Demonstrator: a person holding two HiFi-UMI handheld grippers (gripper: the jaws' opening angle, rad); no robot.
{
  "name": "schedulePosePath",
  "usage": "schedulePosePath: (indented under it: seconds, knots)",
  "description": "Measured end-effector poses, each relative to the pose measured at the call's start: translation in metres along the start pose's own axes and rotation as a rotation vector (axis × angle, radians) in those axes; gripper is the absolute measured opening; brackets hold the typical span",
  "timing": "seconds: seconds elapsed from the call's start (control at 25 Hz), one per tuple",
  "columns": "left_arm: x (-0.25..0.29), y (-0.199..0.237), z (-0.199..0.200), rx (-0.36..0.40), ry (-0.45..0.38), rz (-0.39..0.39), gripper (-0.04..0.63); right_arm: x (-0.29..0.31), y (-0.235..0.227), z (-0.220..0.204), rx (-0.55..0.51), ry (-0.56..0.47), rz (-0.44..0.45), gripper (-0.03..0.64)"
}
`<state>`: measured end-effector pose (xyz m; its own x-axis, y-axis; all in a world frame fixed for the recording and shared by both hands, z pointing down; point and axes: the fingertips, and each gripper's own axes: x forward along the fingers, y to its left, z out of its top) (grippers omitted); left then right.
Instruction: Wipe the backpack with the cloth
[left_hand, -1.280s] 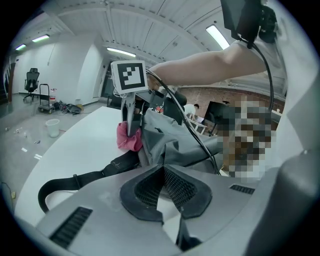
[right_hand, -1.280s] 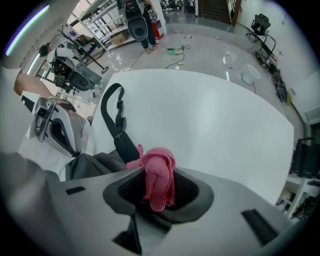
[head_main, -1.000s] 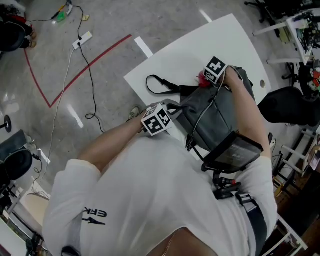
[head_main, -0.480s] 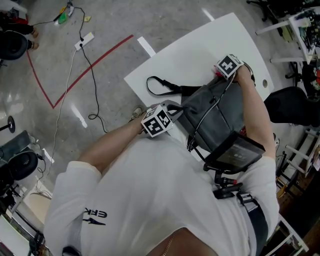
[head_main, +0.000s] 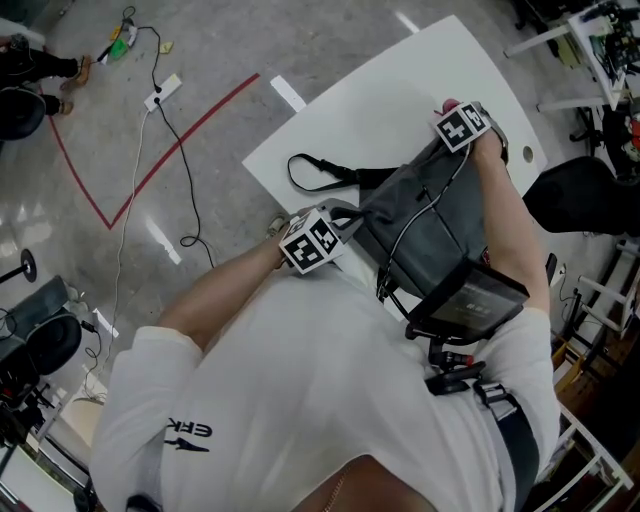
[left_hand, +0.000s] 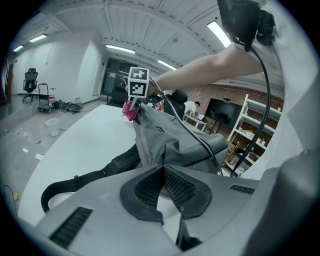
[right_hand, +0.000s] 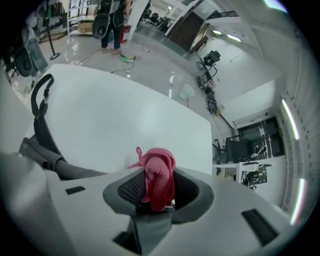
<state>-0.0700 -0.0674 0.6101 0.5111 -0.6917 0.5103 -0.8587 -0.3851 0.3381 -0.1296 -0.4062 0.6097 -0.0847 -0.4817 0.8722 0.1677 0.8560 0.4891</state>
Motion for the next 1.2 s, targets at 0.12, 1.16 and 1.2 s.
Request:
schedulePosePath:
  seconds: [0.12, 1.16, 1.2]
  knots:
    - [-0.001, 0.001, 0.0, 0.001, 0.001, -0.004, 0.003, -0.014, -0.005, 0.005, 0.113, -0.077, -0.016, 0.129]
    - [-0.018, 0.055, 0.098, 0.105, -0.198, 0.078, 0.003, -0.164, 0.046, -0.169, 1.285, -0.477, -0.142, 0.129]
    - [-0.015, 0.052, 0.101, 0.111, -0.199, 0.072, 0.003, -0.165, 0.05, -0.175, 1.294, -0.47, -0.146, 0.129]
